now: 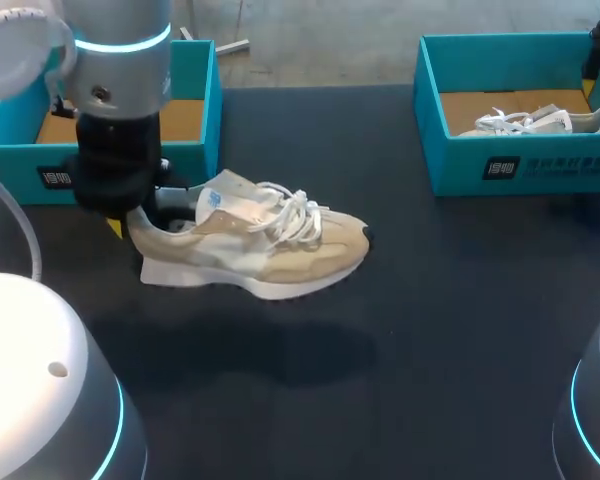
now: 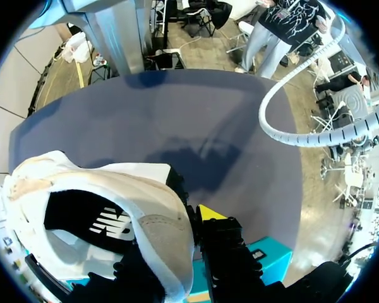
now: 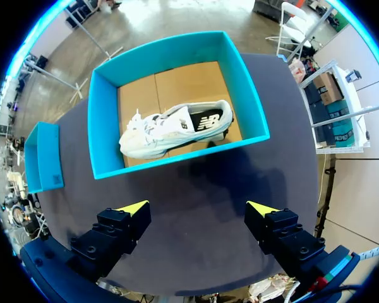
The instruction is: Take the shoe out of the shoebox, open the shoe tongue, remove and reinsert the insole, then place the shoe into the shoebox
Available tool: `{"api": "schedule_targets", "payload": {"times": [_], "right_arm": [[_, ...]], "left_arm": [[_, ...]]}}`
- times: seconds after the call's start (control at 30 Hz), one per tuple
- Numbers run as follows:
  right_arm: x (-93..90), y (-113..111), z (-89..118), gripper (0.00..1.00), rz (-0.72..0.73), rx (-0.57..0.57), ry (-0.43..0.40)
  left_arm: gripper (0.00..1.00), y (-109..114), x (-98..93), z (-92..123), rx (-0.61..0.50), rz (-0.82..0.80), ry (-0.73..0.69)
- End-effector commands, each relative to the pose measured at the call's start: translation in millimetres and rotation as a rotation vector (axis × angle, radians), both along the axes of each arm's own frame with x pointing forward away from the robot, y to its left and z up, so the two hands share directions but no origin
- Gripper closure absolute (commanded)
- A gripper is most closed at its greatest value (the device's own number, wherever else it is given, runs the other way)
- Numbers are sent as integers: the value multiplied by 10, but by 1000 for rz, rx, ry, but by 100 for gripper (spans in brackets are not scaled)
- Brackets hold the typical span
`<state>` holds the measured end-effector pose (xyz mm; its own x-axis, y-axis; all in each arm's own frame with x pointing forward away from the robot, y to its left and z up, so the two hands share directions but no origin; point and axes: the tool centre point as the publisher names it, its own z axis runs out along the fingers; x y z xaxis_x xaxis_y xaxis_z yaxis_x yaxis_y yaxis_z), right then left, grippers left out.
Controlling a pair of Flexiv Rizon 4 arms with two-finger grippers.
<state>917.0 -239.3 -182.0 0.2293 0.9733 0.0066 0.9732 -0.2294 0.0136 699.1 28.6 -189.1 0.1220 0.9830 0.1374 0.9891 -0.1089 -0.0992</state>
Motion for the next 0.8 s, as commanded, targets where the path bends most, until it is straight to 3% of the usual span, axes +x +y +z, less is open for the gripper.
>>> {"api": "schedule_targets", "payload": {"times": [0.03, 0.8], "right_arm": [[-4, -2, -4, 0, 0, 0, -1], [-4, -2, -4, 0, 0, 0, -1]], "left_arm": [[100, -95, -53, -100, -4, 1, 13], [100, -400, -240, -389, 16, -26, 43]]}}
